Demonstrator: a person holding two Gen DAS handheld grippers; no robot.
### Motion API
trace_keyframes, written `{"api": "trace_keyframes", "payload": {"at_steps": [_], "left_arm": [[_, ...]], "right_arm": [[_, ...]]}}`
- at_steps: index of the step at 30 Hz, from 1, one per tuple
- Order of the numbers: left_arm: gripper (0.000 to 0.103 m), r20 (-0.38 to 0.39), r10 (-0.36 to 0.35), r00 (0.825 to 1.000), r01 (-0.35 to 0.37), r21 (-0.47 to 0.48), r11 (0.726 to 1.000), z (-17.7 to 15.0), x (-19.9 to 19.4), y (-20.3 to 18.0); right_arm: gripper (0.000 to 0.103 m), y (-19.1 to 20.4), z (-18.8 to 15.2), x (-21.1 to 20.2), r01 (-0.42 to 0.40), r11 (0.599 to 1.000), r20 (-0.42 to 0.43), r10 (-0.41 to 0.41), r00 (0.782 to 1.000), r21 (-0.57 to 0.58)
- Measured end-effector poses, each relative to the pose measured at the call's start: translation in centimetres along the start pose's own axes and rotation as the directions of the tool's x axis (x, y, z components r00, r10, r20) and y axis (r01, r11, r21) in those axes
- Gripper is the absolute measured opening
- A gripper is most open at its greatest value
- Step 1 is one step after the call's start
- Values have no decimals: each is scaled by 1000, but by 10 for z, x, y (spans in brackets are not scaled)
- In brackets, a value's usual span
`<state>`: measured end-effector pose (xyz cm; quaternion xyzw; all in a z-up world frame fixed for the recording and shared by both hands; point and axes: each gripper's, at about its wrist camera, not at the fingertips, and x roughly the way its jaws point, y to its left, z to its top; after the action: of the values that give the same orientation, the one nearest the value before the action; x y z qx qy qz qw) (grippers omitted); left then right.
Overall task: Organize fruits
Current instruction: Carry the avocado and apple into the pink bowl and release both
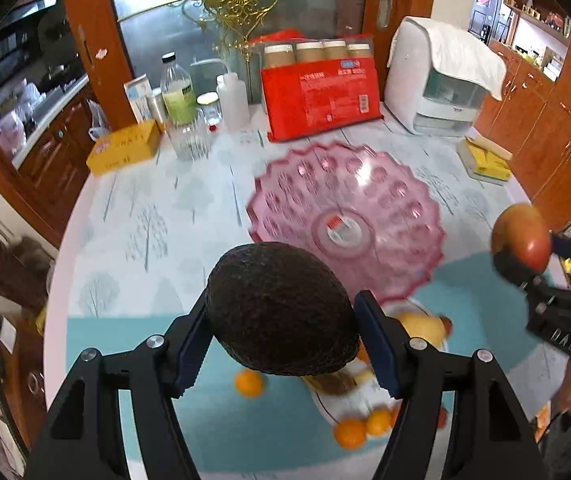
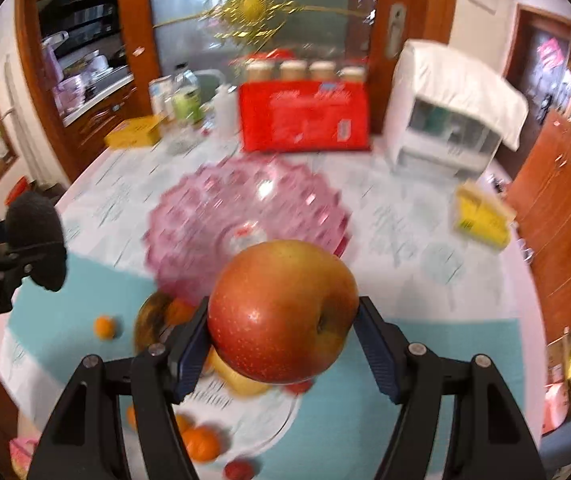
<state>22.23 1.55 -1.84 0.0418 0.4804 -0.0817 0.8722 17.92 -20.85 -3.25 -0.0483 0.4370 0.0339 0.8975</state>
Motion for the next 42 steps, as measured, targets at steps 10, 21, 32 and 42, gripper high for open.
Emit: {"api": "trace_keyframes", "payload": {"at_steps": [10,21,32,42], "left_arm": [[68,-74,9,997,-5,59,998,49,86,-6],[68,-209,8,978,16,113,993,60,185,-26],[68,-231,36,972,13,206,978,58,223,-39],[82,-228,60,972,7,280,960,60,223,-42]], "right_arm": [[69,-13,50,74,26,996,-64,-20,998,90],[69,14,39,159,-27,996,-244,48,969,87],[70,13,26,199,-84,990,-322,116,940,111],[70,7,25,199,-128,981,-309,168,936,145]]}}
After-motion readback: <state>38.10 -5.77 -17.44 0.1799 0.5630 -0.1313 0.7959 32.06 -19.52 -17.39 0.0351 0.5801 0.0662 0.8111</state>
